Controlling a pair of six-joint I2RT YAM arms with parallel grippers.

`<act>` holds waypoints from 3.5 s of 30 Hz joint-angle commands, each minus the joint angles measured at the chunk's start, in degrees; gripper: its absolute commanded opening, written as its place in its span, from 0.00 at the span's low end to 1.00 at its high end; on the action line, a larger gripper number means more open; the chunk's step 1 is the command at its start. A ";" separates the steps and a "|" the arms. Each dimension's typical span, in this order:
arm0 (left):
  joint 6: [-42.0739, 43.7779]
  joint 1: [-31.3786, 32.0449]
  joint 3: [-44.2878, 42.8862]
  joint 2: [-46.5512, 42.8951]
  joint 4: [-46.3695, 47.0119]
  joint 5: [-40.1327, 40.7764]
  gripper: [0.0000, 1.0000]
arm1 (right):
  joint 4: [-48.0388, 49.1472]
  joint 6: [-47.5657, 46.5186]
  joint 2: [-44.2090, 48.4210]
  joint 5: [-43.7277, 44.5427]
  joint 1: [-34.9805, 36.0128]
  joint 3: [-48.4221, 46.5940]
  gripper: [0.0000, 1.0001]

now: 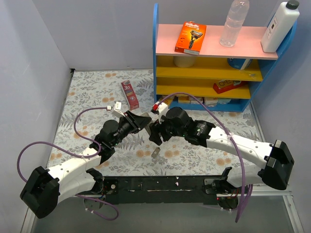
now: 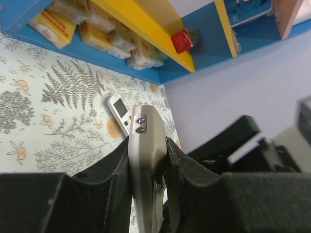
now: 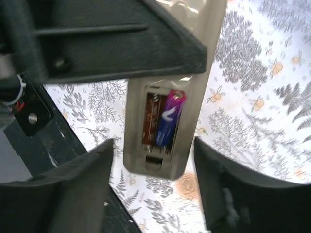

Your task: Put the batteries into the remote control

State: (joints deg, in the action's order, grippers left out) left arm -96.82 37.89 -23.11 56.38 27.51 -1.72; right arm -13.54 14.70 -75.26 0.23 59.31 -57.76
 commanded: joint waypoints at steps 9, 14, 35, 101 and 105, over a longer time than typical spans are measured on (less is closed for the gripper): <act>1.19 -0.45 -0.35 -3.12 -2.72 -1.09 0.00 | 1.15 -19.69 12.50 -4.53 -1.21 -1.57 0.84; 2.33 -0.45 -0.79 -3.12 -2.19 -5.75 0.00 | 1.59 -28.04 13.13 -12.16 -3.32 -2.01 0.73; 5.76 -0.45 -3.78 -2.77 -3.16 -15.07 0.00 | -0.08 -37.11 8.21 -23.87 -5.61 -5.35 0.25; 5.24 -0.45 -4.66 -2.42 -3.16 -14.81 0.00 | -0.52 -40.80 5.13 -11.30 -1.30 -2.63 0.19; 4.88 -0.54 -4.31 -2.68 -2.72 -14.81 0.00 | -0.70 -42.56 5.22 -13.41 -1.30 -2.54 0.15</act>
State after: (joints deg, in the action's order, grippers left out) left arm -91.29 37.34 -25.67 55.07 22.02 -15.64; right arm -16.10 -24.34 -70.87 -12.16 57.93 -61.01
